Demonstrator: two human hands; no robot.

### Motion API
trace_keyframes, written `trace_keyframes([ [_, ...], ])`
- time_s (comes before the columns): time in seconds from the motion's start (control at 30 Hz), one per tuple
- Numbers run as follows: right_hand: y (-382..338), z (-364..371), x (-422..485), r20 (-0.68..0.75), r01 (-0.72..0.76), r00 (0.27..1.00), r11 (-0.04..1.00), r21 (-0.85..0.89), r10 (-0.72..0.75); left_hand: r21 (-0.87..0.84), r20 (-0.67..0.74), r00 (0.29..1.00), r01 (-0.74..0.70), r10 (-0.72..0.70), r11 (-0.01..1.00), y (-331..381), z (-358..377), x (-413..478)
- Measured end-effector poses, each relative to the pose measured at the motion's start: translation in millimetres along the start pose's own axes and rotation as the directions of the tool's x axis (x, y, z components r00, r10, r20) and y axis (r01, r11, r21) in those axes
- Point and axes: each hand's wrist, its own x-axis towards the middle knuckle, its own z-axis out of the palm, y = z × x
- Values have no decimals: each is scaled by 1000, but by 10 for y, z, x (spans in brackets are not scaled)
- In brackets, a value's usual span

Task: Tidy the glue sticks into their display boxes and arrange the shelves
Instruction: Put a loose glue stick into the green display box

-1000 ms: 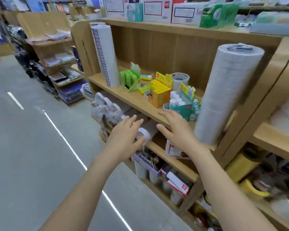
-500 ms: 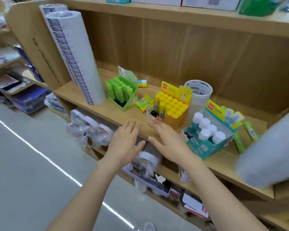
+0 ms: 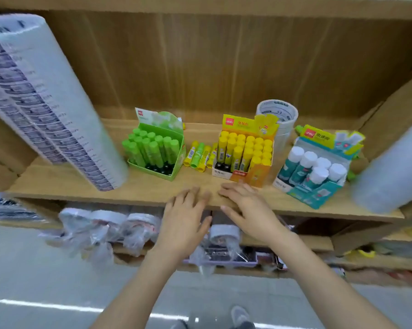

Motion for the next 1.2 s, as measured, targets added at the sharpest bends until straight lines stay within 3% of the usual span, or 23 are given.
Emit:
trace_keyframes([
  [0.07,-65,5,-26,-34,-49,998,998,25,50,-24,-58,995,-83,82,996,-136,-54,40],
  [0.13,-145,-53,-39,-163,-73,983,994,85,86,-74,-133,985,-125,114,989,-213,-152,94],
  [0.23,-284,-171,6,-467,-69,879,994,82,99,-29,-332,939,-104,88,994,-277,-252,170],
  [0.3,-337,-190,111,-551,-106,832,994,-36,69,1,-393,918,-53,49,999,-355,-250,213],
  [0.47,-206,-67,269,-369,-209,924,941,-267,100,15,-279,960,18,-13,1000,-637,-2,367],
  [0.67,12,-104,277,-395,-171,918,940,-296,42,-4,-239,969,70,-69,998,-643,95,568],
  [0.87,134,-167,299,-434,-188,899,947,-259,59,7,-77,973,218,-216,976,-662,-122,780],
  [0.93,87,-192,341,-512,-196,857,958,-210,63,-13,-81,974,209,-209,978,-705,-141,780],
  [1.03,-202,-202,499,-616,-52,787,992,-118,-32,-88,-271,957,83,-104,993,-735,-115,714],
  [1.07,-319,-175,586,-573,28,816,994,-101,-82,-94,-323,945,13,-43,996,-748,-101,680],
  [1.13,-519,-51,771,-355,96,928,994,-55,-109,-70,-339,939,-83,55,994,-793,-58,617],
  [1.2,-601,103,928,-113,-22,994,996,-90,12,-89,-271,960,-93,66,992,-847,-25,564],
])
